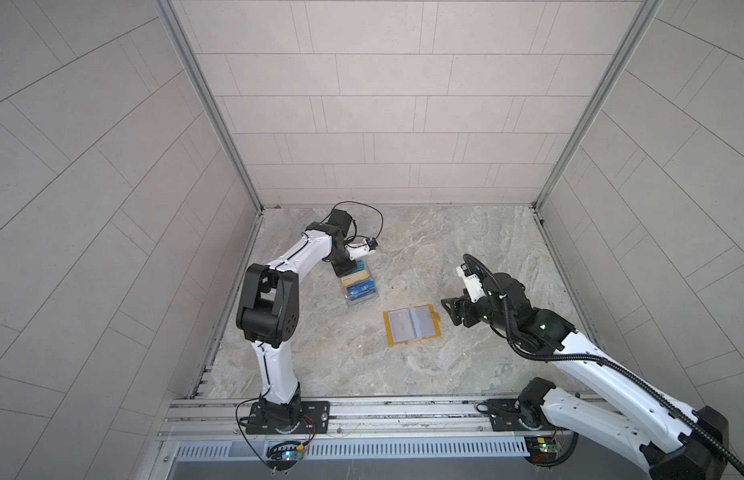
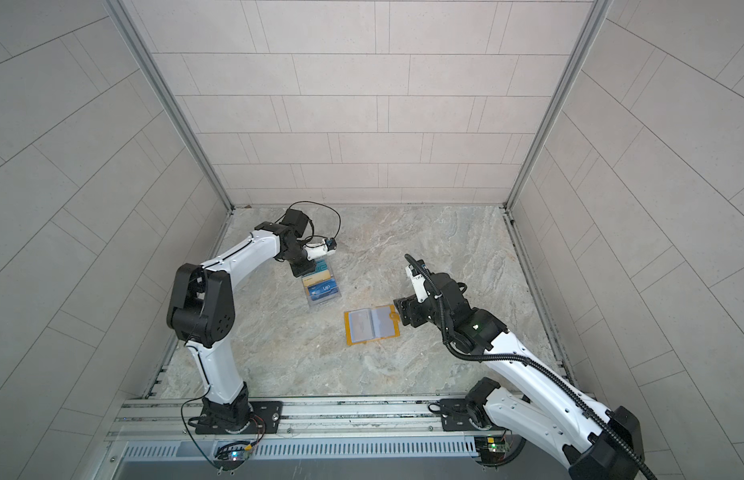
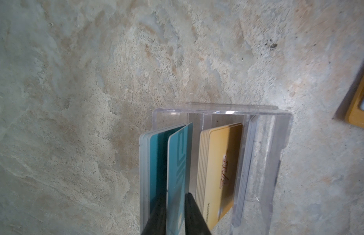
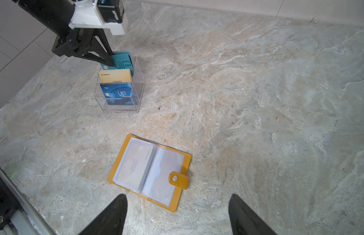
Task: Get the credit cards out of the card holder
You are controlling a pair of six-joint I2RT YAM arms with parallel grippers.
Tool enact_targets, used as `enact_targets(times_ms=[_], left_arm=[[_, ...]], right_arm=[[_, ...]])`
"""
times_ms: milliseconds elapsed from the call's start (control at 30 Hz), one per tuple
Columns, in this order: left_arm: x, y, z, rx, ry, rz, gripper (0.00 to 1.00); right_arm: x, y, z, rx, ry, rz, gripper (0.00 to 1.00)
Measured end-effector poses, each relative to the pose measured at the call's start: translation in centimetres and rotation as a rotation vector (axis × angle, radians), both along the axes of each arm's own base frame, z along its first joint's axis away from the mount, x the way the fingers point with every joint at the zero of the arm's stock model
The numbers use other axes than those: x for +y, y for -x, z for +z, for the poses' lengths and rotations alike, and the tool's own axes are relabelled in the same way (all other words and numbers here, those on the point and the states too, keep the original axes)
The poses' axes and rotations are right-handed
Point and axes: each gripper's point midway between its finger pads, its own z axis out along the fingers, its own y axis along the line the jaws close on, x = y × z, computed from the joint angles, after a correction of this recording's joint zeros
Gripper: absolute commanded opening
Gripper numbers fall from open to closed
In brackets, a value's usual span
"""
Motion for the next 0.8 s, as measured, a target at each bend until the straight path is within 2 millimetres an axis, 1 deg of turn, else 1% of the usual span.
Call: enact_targets(times_ms=[133,400,733,767,800], left_arm=[[0.1,-0.1,0.0,-0.002,-0.005,0.017,0.26],[0.6,-1.2,0.7,-0.055,-0.022,0.061,0.33],[0.5,-1.8,3.8,-0.139,0.008,0.089,0.35],[0.6,-1.9,4.1,-0.149,0.012,0.096,0.39],[0.6,-2.0,4.5,-0.16,0.015,0.107,0.4]], right_arm=[[0.0,0.0,0.1,-0.001,-0.003,-0.002,0.81],[0.0,0.0,0.1,-0.002,-0.005,-0.003,0.81],[0.0,-0.1,0.2,-0.005,-0.007,-0.003,0.81],[0.0,-0.1,0.1,-0.004,-0.006,-0.003,0.81],[0.0,-0.1,0.1,-0.004,-0.006,-0.003,0.81]])
